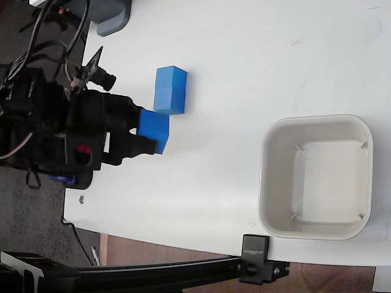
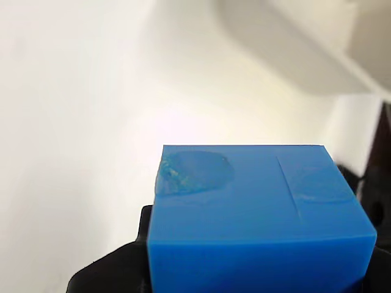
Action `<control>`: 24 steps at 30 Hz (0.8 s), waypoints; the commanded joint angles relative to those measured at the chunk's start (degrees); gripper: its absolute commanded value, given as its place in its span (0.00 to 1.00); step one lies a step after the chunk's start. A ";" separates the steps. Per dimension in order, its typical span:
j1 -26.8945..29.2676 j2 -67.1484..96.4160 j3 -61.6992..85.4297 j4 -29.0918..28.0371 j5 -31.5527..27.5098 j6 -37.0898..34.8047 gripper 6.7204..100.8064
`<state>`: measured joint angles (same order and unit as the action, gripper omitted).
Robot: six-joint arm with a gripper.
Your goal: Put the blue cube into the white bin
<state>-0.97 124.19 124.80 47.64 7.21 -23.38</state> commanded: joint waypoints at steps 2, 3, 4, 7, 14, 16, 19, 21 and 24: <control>2.29 -1.41 0.44 -25.05 2.72 5.80 0.21; 2.81 -2.81 0.70 -29.00 2.46 6.15 0.21; 3.08 -4.48 0.62 -32.61 2.11 6.94 0.21; 4.22 -10.99 -1.49 -40.52 0.44 9.58 0.21; 5.10 -26.54 -8.53 -52.56 -1.23 13.45 0.21; 5.10 -30.23 -10.99 -54.14 -1.32 13.80 0.21; 5.27 -36.83 -16.61 -55.90 -1.49 14.24 0.23; 5.62 -40.78 -20.83 -55.99 -2.20 14.33 0.24; 6.15 -45.62 -26.28 -56.60 -2.72 14.06 0.24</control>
<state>4.66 78.84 104.94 -6.86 5.36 -9.14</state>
